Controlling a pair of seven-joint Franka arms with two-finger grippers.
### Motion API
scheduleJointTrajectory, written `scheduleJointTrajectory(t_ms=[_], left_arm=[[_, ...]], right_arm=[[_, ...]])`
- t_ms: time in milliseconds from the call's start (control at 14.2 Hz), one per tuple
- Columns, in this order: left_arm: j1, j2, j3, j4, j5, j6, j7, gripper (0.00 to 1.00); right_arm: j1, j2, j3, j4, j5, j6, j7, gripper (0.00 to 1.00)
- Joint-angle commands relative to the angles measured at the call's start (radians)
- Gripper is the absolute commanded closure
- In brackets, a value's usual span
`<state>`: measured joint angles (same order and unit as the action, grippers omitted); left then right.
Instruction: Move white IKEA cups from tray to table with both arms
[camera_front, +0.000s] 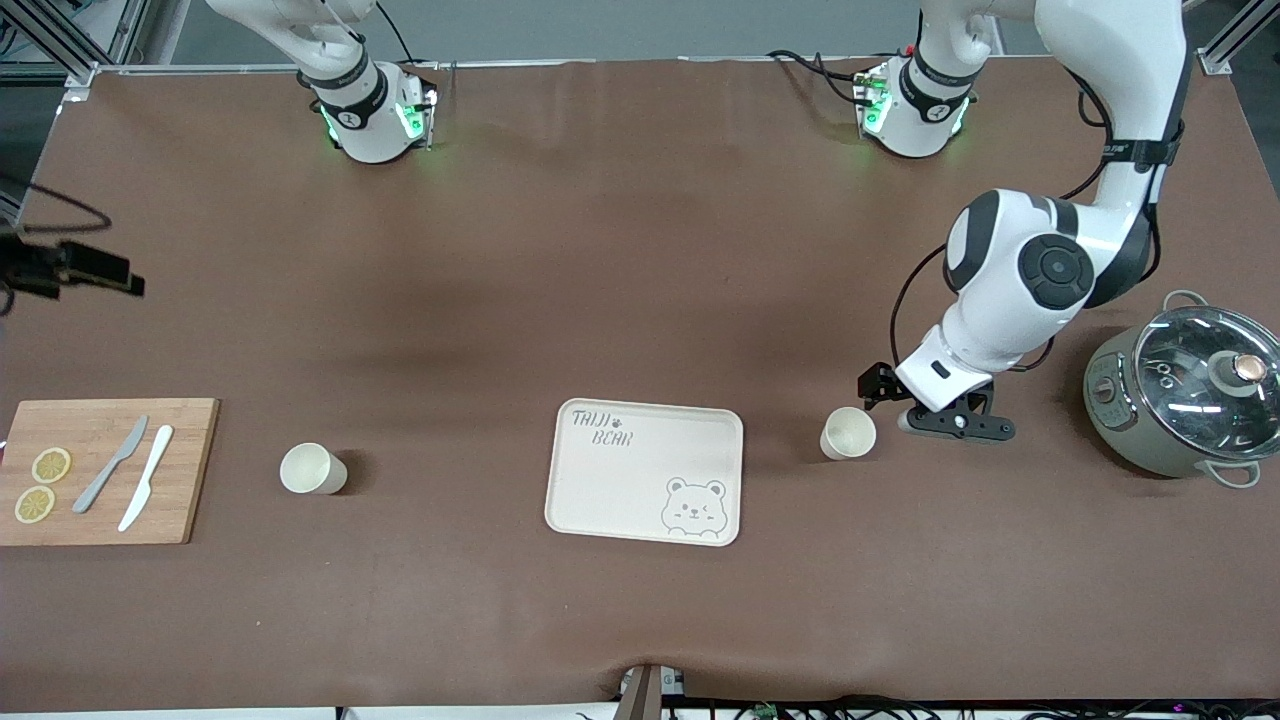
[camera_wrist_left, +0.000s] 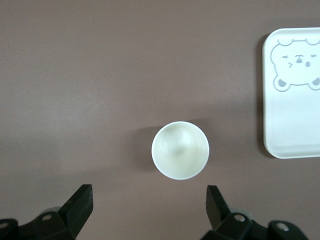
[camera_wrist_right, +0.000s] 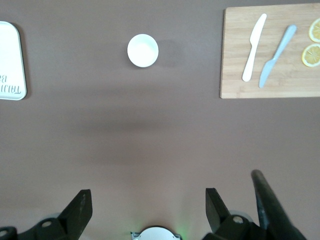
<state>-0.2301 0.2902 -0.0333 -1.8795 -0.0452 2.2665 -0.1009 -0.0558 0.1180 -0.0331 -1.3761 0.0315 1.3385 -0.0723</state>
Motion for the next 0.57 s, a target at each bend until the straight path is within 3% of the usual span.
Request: scheduleJointTrajectory(t_ms=[0,71,495], left_arm=[[0.026,-0.013,-0.002,0.116,-0.028,-0.166,0.033,0.0],[0.026,-0.013,-0.002,0.172,-0.028,-0.241,0.032,0.0],[0.026,-0.058,0.001,0.374,-0.016,-0.511,-0.031,0.0]], right_arm=[[0.001,-0.176,0.007,-0.252,-0.022,0.103,0.022,0.0],[0.001,-0.229,0.007,-0.329,-0.022,0.161,0.022,0.0],[0.008,-0.236,0.013,-0.307,-0.022,0.174,0.022,0.0]])
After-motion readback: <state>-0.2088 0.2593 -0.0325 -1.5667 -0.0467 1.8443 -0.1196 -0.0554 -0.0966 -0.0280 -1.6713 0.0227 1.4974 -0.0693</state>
